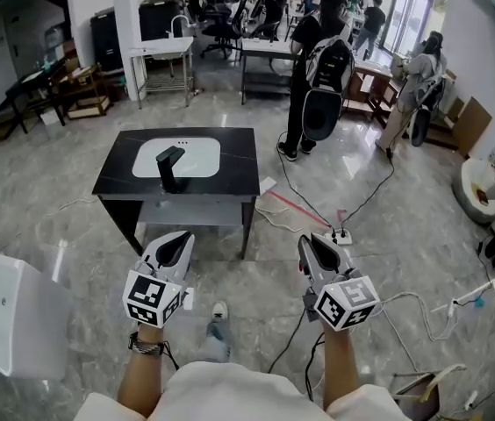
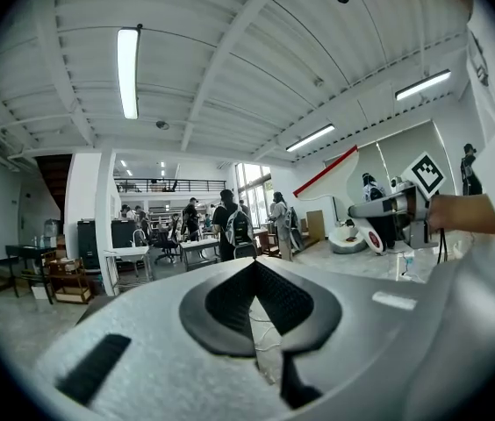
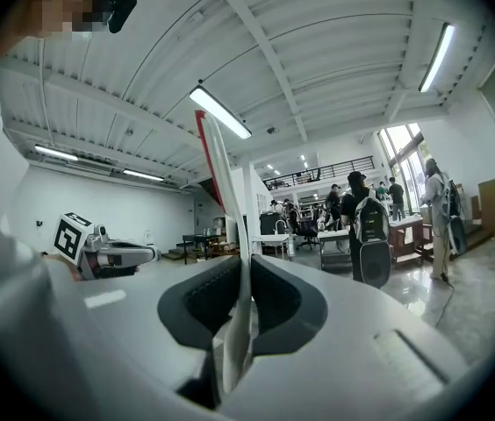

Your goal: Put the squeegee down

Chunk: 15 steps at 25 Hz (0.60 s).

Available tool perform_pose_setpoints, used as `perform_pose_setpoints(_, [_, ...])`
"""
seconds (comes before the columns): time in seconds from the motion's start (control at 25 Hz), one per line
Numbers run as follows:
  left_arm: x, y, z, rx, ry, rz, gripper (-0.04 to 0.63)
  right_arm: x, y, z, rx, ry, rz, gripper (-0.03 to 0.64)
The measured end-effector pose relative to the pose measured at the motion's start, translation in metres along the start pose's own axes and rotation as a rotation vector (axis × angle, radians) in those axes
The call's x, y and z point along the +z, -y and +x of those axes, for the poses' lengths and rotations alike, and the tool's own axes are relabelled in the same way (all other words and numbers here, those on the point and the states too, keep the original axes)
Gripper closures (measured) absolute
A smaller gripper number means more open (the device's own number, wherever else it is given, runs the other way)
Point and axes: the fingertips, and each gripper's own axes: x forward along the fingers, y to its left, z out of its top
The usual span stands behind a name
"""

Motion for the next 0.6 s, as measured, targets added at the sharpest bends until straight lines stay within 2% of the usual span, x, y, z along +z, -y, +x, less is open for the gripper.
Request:
perform_pose_setpoints(0.36, [0.016,-0.090,0.130,-0.050,0.003,0.003,0.595,0.030,0.065,0.130,-0.024,0.012,-0.014,0.574])
perform_pose_setpoints(0.6, [0.020,-0.134,0.183,-0.068,0.002,0.014,0.595,0.037,0.090,0.192,-0.031,0.018,0.000,0.574])
